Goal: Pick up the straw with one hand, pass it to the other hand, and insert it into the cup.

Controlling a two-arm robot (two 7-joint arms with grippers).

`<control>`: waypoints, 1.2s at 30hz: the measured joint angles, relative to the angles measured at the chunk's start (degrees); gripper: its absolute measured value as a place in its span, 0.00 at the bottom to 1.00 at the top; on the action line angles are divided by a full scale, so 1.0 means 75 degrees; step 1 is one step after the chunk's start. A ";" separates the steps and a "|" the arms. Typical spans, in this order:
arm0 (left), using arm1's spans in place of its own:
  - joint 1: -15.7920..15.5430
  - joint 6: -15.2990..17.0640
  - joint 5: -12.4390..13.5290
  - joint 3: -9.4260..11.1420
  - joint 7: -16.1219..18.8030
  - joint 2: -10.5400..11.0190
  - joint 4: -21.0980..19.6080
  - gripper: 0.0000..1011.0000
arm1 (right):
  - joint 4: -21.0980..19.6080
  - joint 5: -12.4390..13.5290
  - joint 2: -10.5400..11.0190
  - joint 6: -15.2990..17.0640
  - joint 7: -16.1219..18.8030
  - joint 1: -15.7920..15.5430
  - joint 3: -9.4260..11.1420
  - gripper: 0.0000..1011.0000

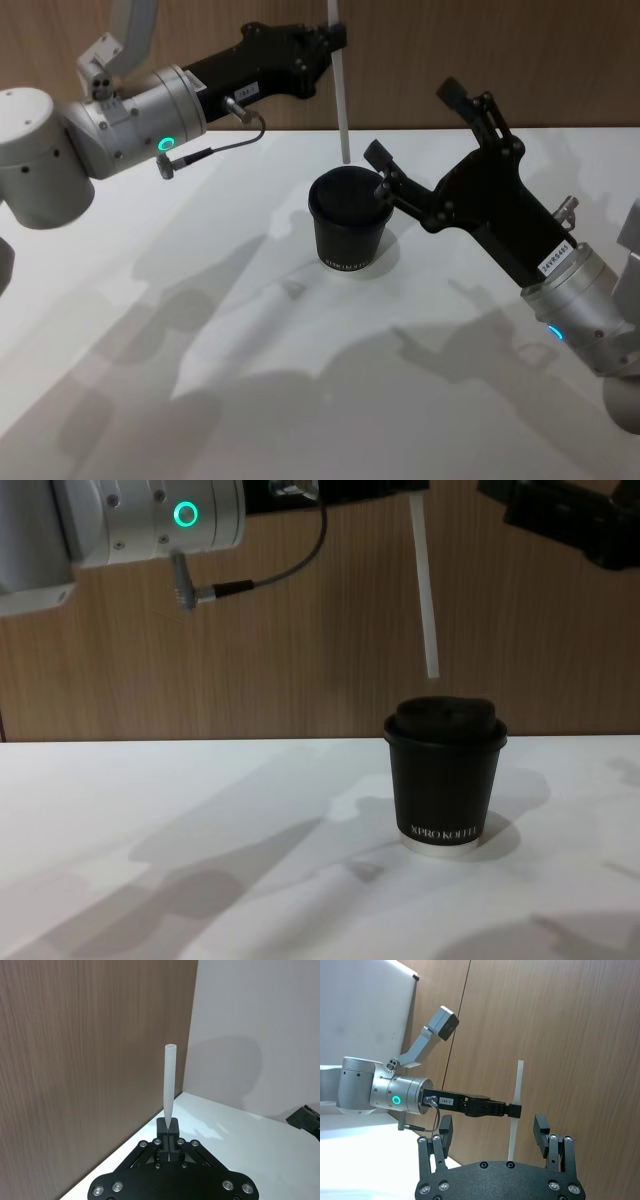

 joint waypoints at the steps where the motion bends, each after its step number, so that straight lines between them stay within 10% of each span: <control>1: 0.0001 0.0000 0.0007 0.0009 0.0000 0.0016 -0.0020 0.01 | 0.0000 -0.0001 0.0000 0.0000 0.0000 0.0000 -0.0001 0.99; 36: -0.0003 0.0057 0.0084 0.0249 -0.0073 0.0397 -0.0289 0.01 | 0.0000 0.0000 0.0000 0.0000 0.0000 0.0000 0.0000 0.99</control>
